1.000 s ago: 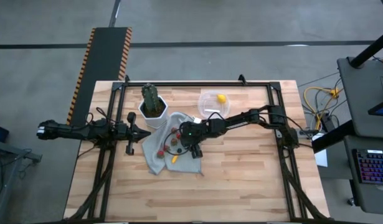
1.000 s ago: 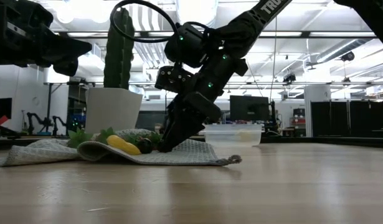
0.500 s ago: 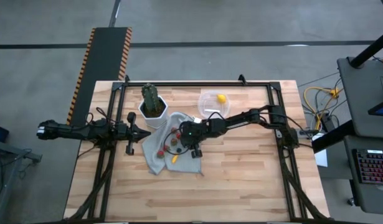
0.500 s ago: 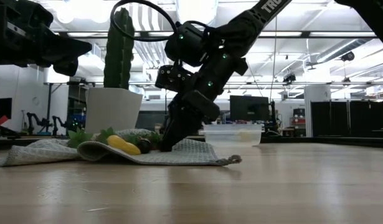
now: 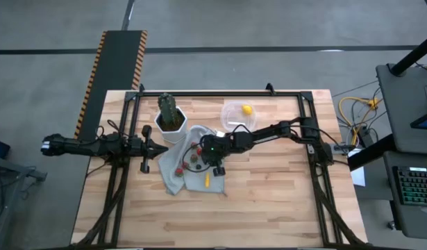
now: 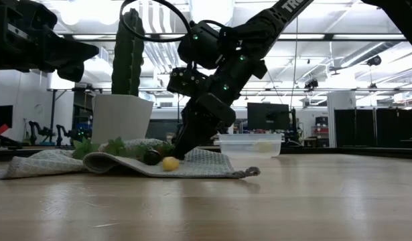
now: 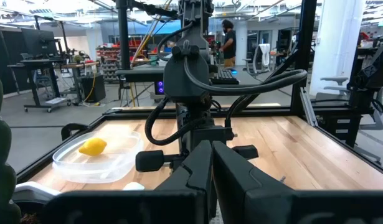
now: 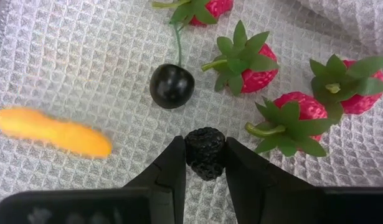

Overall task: Pick and placing Produce into tupperware
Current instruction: Put the black blackberry into the transparent bin

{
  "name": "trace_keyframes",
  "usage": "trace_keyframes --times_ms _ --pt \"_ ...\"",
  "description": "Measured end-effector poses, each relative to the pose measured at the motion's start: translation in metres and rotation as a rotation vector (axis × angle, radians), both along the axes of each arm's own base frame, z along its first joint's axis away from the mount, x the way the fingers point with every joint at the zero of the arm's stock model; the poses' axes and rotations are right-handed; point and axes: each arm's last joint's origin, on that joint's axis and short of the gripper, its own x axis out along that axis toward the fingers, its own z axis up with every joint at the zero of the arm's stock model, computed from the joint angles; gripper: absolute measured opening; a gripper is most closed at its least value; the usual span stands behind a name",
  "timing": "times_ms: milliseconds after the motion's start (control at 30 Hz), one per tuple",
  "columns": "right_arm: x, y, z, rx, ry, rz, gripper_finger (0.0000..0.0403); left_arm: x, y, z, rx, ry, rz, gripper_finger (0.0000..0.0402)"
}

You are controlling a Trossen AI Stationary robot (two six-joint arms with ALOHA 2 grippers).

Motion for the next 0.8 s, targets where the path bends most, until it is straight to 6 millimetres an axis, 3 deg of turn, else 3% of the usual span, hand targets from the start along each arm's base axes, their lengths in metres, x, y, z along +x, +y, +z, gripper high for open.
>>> trace_keyframes --times_ms 300,433,633,800 --pt "-0.005 0.0 0.027 -0.011 -0.042 -0.005 0.0079 0.0 0.0 0.0 0.0 0.0 0.0 0.0" --pt "-0.011 -0.006 0.046 -0.127 -0.063 -0.036 0.0079 0.0 0.0 0.0 0.0 -0.001 0.0 0.0" --pt "-0.028 -0.025 0.082 -0.251 -0.07 -0.097 0.0077 0.0 0.0 0.0 0.0 -0.001 0.0 0.0" --pt "-0.05 -0.054 0.119 -0.281 -0.099 -0.186 0.0076 0.0 0.0 0.0 0.0 0.0 0.0 0.0"
